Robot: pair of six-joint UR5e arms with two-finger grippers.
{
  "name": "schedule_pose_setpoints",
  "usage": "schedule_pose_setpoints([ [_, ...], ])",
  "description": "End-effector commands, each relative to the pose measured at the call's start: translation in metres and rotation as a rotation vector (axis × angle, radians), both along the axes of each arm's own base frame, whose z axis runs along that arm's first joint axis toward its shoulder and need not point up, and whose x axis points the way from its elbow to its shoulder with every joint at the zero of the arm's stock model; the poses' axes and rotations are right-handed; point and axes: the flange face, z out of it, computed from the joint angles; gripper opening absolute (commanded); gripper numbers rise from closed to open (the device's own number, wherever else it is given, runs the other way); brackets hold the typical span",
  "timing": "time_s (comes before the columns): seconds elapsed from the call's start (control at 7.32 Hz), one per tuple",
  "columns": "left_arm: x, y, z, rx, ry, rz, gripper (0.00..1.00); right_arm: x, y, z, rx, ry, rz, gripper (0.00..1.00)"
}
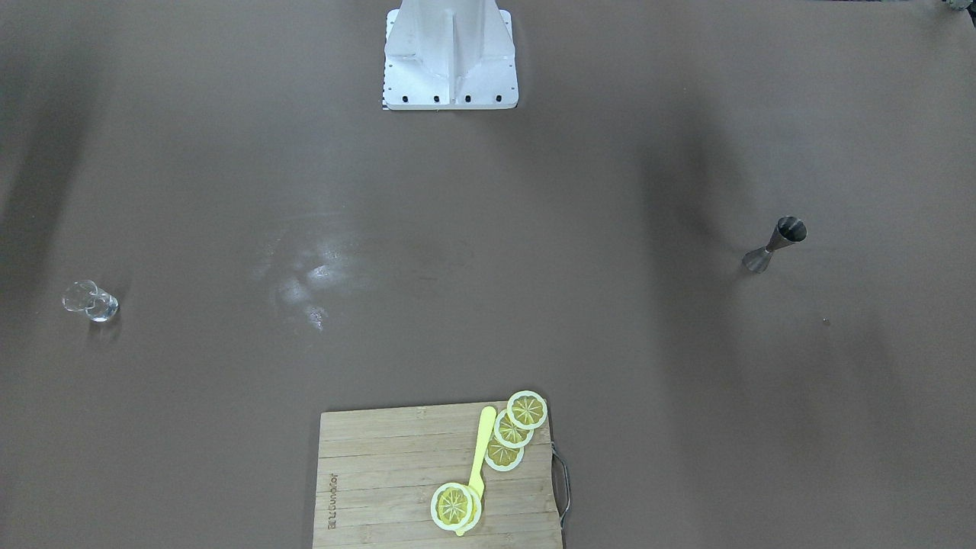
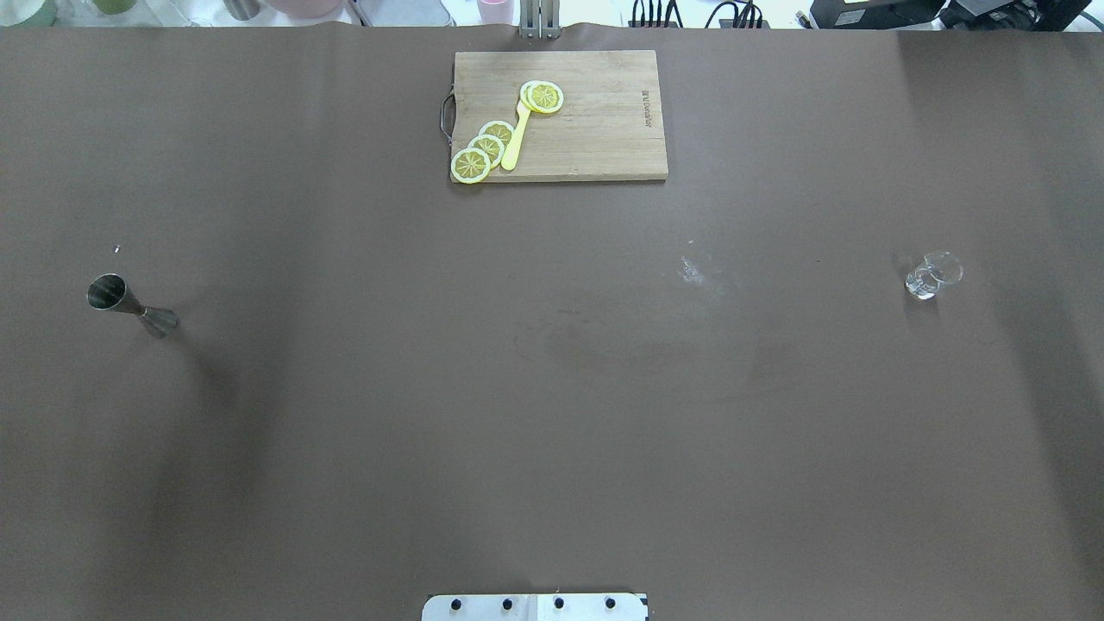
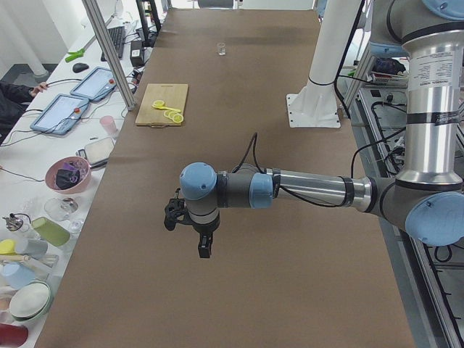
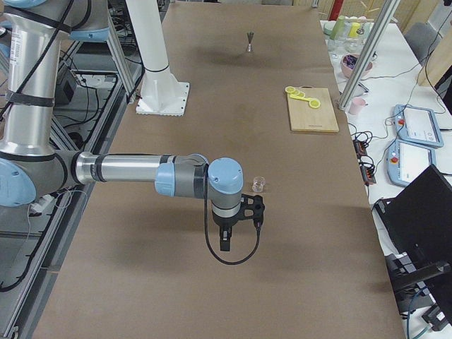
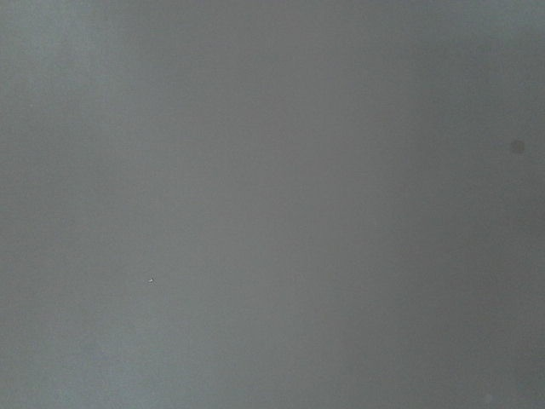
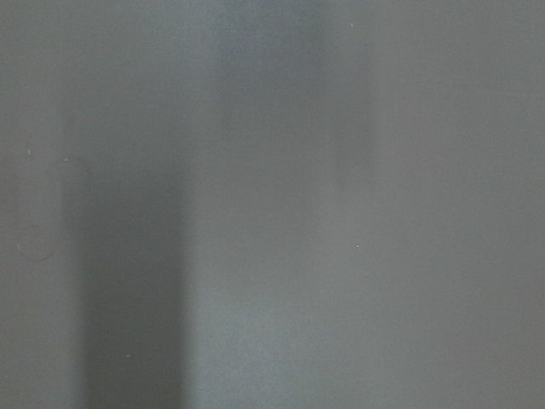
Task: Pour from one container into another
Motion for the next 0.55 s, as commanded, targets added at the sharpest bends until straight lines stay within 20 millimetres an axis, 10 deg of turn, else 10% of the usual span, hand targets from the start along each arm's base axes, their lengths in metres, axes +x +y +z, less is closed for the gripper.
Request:
schedule_pose_setpoints([
  [0.0, 0.0, -0.003, -0.006, 0.015, 0.0, -0.001, 0.98, 0.0, 0.0, 0.0, -0.001, 0.0, -0.001, 1.0],
  [0.41, 0.0, -0.014, -0.016, 0.04, -0.001, -0.002, 0.98, 0.0, -0.001, -0.001, 0.002, 0.0, -0.001, 1.0],
])
